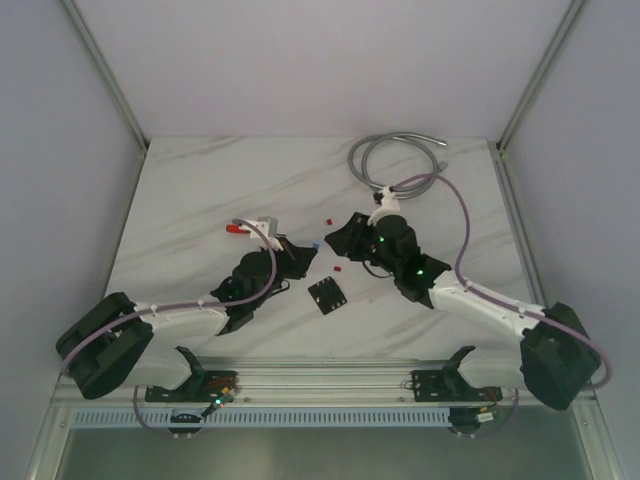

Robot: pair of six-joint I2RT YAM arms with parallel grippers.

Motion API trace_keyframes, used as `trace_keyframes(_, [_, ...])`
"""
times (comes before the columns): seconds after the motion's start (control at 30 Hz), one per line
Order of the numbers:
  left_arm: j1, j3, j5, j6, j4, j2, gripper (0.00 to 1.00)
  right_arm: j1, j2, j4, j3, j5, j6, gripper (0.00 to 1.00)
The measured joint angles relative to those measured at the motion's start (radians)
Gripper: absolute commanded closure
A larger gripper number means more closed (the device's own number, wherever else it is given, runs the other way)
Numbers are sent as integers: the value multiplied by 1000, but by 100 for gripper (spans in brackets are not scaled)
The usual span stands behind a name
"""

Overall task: Snap on the fuse box
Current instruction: Pick up the fuse from the center of the board.

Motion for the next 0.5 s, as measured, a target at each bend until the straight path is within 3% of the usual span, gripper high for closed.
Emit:
trace_keyframes(0.17, [19,0,107,103,-29,-80,100,-79,-112,0,-4,-133,-179,53])
trace_keyframes(0.5, [44,29,455,276,-113,-233,100,-175,-238,-40,-4,-579,-533,55])
